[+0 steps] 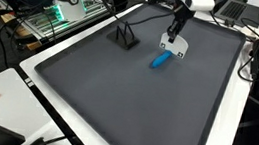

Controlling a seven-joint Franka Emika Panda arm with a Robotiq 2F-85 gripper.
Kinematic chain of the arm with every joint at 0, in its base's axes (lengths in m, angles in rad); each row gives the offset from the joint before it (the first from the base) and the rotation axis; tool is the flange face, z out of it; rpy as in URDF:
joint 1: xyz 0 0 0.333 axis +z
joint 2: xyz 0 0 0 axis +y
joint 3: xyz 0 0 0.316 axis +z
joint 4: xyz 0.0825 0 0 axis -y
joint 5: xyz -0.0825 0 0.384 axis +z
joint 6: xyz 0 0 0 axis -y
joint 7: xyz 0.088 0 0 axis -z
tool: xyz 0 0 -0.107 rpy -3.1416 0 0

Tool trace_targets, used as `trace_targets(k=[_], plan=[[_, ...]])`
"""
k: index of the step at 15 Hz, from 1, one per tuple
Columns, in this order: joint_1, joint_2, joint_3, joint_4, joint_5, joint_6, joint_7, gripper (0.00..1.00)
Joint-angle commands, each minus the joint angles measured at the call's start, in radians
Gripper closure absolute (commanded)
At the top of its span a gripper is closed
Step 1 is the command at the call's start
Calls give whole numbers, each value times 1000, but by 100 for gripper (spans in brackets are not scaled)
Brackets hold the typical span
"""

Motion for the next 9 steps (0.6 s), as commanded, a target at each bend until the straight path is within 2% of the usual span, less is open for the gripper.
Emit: trace_targets(k=[1,9], plan=[[-6,13,-3,-38,-12,21,-1,99],[-4,34,-3,-53,-14,35,0,99]])
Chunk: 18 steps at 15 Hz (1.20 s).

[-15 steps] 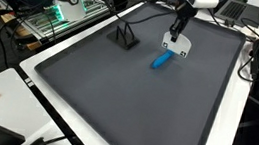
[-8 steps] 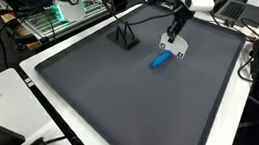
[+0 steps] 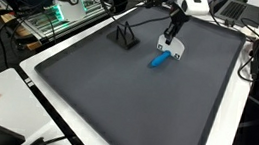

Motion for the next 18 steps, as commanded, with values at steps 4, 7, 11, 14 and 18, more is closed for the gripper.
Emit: trace_targets(k=[4,7,11,14,18], plan=[[-2,23,11,-30,5,12,-5,99],[-8,14,30,-29,37,8,-16,99],[-5,0,34,-27,42,-4,-11,99],[-3,-10,31,-22,38,-15,-2,99],[0,-24,25,-19,26,-18,6,99]])
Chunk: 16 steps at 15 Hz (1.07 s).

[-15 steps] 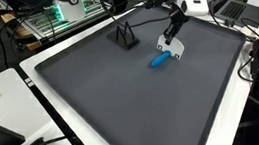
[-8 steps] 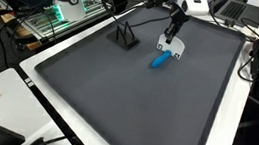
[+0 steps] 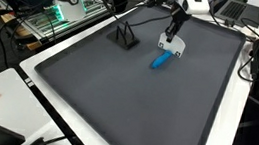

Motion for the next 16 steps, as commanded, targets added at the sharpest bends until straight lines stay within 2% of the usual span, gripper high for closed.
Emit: trace_targets(k=[1,16], plan=[[-1,-27,2,-16,7,-14,6,99],[-18,-82,-38,-20,-21,-13,14,99]])
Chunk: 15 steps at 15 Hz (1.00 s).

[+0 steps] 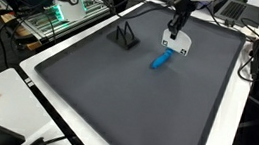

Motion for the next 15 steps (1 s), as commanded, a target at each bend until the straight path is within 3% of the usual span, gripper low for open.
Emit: trace_targets(k=[1,15], plan=[[-8,-12,-8,-24,-18,-10,10,99],[-28,35,-15,-45,-13,25,-6,99]])
